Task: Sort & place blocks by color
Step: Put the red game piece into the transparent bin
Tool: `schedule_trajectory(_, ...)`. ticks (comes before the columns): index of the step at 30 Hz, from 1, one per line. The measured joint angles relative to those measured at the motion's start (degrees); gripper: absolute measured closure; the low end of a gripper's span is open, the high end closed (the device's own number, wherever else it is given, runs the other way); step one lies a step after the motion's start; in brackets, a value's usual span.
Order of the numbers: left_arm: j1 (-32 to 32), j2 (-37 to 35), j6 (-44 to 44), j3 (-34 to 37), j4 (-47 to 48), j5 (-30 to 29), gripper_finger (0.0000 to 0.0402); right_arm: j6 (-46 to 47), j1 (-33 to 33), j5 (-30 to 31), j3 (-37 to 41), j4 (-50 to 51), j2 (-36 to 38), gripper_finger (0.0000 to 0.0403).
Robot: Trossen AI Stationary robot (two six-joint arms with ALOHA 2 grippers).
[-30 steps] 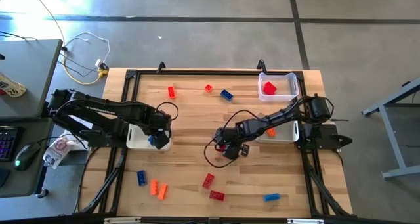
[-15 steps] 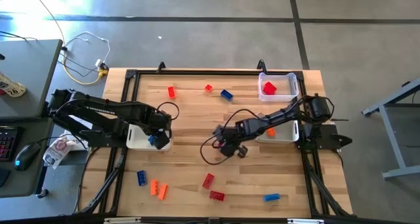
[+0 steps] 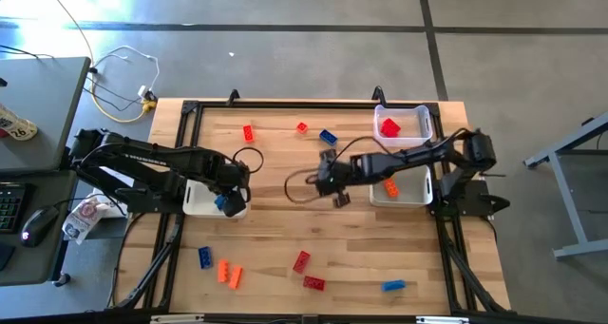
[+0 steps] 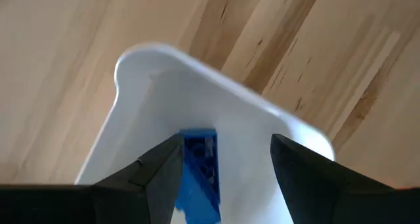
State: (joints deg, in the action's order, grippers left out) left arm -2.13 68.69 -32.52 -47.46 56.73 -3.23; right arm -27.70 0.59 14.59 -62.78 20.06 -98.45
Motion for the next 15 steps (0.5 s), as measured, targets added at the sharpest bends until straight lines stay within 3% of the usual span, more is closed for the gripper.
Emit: schedule_trajectory(15,-4.72,0.0,16.29,0.0,-13.95,-9.19,0.019,2.32,13.56,14.0,-0.04,3.14,10.5,0.0292)
